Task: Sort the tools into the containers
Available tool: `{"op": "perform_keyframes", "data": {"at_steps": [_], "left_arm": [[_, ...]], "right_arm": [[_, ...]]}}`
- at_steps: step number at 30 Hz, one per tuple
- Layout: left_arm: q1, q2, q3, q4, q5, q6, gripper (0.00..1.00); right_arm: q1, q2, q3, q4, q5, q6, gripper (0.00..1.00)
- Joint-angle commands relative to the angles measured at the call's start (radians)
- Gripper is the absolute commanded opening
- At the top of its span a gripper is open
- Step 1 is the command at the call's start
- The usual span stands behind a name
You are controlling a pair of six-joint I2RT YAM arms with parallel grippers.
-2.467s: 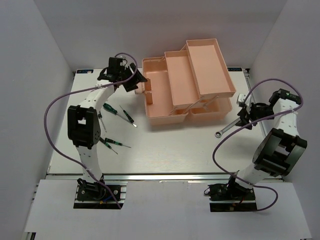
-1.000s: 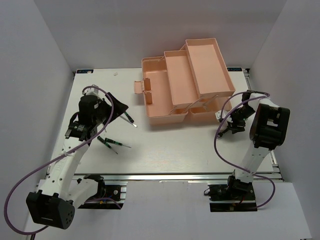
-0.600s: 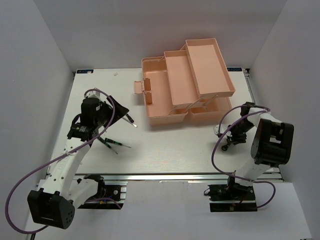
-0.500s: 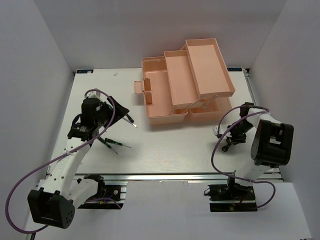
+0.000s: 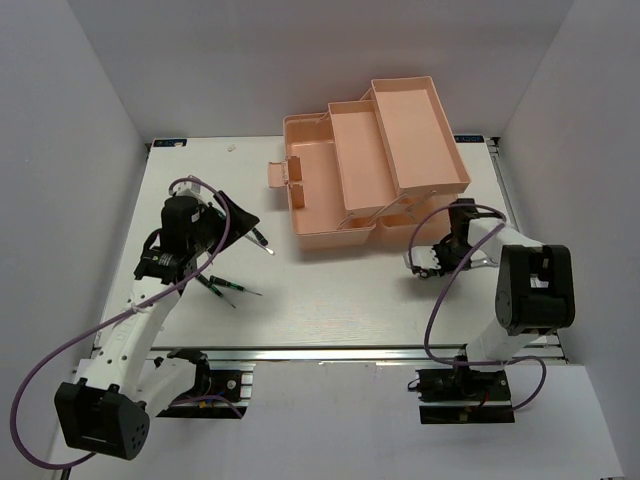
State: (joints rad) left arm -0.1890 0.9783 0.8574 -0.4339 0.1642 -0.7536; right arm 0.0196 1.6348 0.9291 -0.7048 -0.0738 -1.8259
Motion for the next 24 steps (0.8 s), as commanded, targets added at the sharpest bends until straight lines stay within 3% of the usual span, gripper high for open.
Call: {"op": "perform_keyframes", "data": {"at_steps": [1, 11, 21, 24], "left_arm": [[0.0, -0.044, -0.014, 0.003, -0.002, -0.009, 0.88], [0.002, -0.062, -0.02, -0.003, -0.014, -0.009, 0.88], [0.002, -0.069, -0.031, 0.001, -0.014, -0.007, 0.88], [0.002, -0.066, -0.029, 0.001, -0.012, -0.006, 0.88]], "right_arm": [[0.118, 0.065, -0.016, 0.041, -0.145, 0.147, 0.25], [0.307, 0.129, 0.111, 0.013, -0.236, 0.517, 0.3], [0.318, 0.151, 0.031, 0.091, -0.094, 0.539, 0.52], [0.312, 0.155, 0.02, 0.093, -0.07, 0.527, 0.53]]}}
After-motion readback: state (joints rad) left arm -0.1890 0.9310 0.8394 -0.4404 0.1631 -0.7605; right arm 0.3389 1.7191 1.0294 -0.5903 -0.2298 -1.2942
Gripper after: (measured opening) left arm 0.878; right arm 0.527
